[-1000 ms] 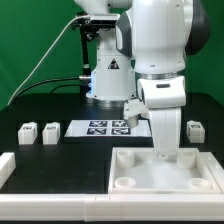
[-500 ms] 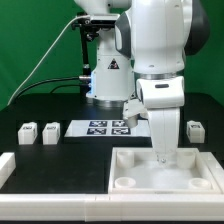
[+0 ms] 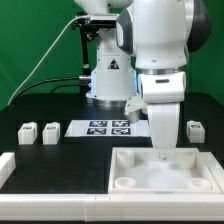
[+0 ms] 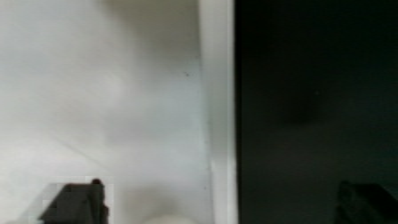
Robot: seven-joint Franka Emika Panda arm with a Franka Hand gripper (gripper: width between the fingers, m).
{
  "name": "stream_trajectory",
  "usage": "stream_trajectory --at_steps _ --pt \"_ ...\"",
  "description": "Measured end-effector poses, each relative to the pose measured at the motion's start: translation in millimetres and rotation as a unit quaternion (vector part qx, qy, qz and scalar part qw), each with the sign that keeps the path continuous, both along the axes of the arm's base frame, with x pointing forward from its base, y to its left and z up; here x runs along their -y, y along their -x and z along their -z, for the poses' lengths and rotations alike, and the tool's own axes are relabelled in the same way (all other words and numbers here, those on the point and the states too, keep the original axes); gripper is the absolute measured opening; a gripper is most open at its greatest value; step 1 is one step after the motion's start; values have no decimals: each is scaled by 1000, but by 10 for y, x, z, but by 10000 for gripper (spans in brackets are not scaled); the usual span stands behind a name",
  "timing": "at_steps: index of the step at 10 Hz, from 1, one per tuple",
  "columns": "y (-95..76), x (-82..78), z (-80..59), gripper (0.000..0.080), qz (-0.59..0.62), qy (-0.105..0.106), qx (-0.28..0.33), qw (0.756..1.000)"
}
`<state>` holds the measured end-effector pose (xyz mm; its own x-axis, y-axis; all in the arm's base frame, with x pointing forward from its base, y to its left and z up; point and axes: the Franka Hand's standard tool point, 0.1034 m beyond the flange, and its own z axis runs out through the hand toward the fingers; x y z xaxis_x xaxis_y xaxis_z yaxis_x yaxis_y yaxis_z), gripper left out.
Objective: Assemble one leg
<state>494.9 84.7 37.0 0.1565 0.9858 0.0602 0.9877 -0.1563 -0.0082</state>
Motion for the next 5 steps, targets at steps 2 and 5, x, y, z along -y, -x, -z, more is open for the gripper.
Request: stream_trajectory --at_steps 2,5 --pt "68 -4 -212 649 26 5 8 1000" --pt "105 15 -201 649 51 5 6 999"
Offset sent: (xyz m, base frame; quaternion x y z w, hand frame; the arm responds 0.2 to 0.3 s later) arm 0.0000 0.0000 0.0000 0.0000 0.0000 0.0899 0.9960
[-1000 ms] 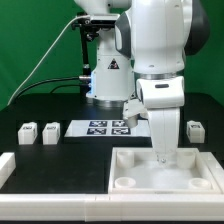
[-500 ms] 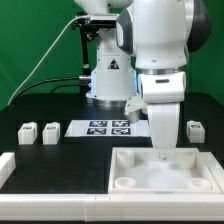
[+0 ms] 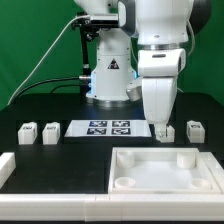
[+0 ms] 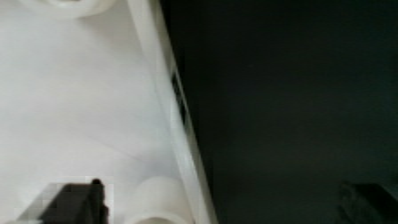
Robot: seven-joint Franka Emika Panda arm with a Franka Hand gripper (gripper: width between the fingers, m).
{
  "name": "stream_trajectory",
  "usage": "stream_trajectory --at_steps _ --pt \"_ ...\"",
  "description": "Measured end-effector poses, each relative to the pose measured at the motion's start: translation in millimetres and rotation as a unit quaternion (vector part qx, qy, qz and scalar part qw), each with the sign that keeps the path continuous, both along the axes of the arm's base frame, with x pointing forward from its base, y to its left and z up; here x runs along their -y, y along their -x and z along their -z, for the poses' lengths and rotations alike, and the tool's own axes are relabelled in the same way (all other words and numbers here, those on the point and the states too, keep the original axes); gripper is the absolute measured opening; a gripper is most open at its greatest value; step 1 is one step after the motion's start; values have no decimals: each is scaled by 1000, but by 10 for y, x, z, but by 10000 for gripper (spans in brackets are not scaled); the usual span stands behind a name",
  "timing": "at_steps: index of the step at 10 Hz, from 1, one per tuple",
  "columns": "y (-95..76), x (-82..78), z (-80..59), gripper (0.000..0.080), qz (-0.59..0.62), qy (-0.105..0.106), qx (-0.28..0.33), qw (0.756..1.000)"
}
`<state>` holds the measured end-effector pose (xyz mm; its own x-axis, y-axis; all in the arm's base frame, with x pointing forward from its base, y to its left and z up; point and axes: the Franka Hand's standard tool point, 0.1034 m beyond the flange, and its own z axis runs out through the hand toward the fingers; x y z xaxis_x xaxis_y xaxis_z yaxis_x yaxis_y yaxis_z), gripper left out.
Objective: Assemble one leg
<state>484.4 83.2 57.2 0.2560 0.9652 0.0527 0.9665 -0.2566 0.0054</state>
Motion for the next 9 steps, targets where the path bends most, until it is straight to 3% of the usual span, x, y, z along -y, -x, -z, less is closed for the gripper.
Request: stream_trajectory --at_steps 4,6,9 --pt "37 19 24 649 193 -9 -9 981" --pt "188 -110 83 649 366 -22 -25 930" --pt "279 -376 97 649 521 -30 -45 852"
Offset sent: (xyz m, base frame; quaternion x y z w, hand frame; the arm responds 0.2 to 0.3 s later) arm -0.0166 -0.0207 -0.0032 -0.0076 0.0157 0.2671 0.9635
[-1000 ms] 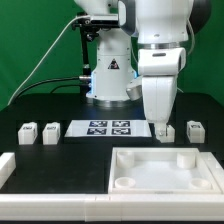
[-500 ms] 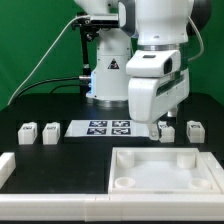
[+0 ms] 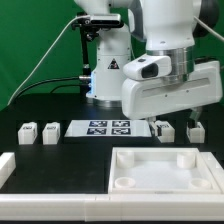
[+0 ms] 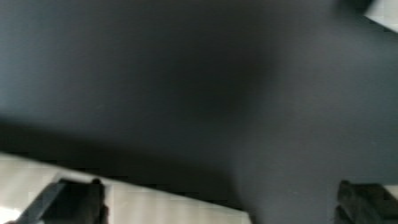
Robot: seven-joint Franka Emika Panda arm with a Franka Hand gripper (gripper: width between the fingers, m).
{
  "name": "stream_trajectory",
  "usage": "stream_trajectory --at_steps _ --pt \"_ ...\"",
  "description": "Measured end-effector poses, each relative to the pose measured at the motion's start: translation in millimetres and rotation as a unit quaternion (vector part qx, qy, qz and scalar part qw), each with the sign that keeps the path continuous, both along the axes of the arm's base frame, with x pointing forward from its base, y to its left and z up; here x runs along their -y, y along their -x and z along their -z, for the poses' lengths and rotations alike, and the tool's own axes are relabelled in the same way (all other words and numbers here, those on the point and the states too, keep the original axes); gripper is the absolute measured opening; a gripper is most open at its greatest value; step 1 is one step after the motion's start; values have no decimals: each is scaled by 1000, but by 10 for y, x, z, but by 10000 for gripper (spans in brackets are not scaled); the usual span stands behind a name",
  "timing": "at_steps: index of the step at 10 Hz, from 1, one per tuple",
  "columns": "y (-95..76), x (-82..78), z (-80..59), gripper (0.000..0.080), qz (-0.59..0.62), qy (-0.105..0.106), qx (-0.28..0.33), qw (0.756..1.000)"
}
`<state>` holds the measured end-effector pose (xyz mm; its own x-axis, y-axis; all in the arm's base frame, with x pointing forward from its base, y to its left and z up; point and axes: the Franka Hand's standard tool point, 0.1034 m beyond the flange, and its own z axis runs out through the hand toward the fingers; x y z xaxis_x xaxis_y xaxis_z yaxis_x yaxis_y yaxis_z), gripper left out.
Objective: Assemble one leg
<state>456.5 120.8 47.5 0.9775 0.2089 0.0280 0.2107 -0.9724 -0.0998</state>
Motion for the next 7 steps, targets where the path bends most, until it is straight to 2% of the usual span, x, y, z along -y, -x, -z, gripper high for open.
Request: stream_trajectory --at_steps 2,4,7 --pt "74 -275 8 649 100 -5 -15 995" --pt "114 -474 24 649 79 -7 -13 997" --pt "124 -432 25 649 79 1 -41 996"
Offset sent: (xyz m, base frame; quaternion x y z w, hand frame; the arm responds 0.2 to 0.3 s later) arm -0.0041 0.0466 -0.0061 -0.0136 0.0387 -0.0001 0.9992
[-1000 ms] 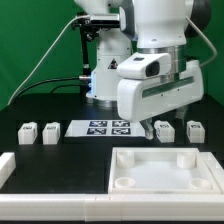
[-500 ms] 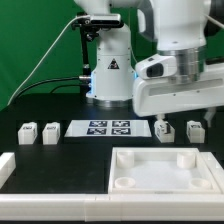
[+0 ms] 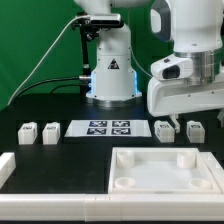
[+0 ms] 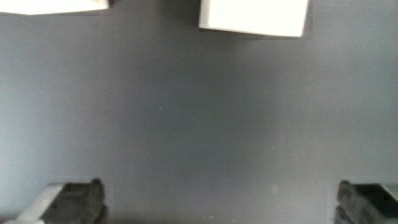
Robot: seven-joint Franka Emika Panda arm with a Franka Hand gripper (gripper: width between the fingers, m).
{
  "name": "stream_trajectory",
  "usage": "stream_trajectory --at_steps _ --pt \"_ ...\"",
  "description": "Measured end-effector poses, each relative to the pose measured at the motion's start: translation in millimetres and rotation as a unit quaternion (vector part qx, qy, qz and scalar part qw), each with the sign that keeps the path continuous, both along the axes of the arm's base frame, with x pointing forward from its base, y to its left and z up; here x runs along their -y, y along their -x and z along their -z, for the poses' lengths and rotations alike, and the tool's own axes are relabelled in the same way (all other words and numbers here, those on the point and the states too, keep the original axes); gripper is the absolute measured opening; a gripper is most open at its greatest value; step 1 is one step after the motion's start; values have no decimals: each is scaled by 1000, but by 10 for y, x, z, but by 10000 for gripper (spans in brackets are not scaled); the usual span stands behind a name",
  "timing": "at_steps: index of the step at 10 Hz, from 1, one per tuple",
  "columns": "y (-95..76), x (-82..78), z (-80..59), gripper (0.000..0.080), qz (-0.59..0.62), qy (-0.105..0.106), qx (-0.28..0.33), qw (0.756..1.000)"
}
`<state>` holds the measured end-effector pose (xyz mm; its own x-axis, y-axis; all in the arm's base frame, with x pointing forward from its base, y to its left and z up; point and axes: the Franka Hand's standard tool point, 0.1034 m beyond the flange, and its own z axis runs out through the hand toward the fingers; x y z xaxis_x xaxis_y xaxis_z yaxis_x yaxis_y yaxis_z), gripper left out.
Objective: Assemble one leg
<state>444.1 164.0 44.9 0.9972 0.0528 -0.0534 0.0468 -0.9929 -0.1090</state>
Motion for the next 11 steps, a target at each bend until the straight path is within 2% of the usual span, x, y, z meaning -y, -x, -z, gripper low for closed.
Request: stream_trajectory --at_steps 1,2,4,6,8,9,11 --pt "90 39 39 649 1 6 -42 999" --pt "192 95 107 649 15 11 -115 993" --pt "310 16 174 649 29 8 -212 977" --pt "400 -35 187 649 32 -1 -314 949" --pt "470 -85 163 649 15 0 -402 915" --pt "436 -119 200 649 11 -2 -412 911" --pt "477 -170 211 649 5 1 -411 911"
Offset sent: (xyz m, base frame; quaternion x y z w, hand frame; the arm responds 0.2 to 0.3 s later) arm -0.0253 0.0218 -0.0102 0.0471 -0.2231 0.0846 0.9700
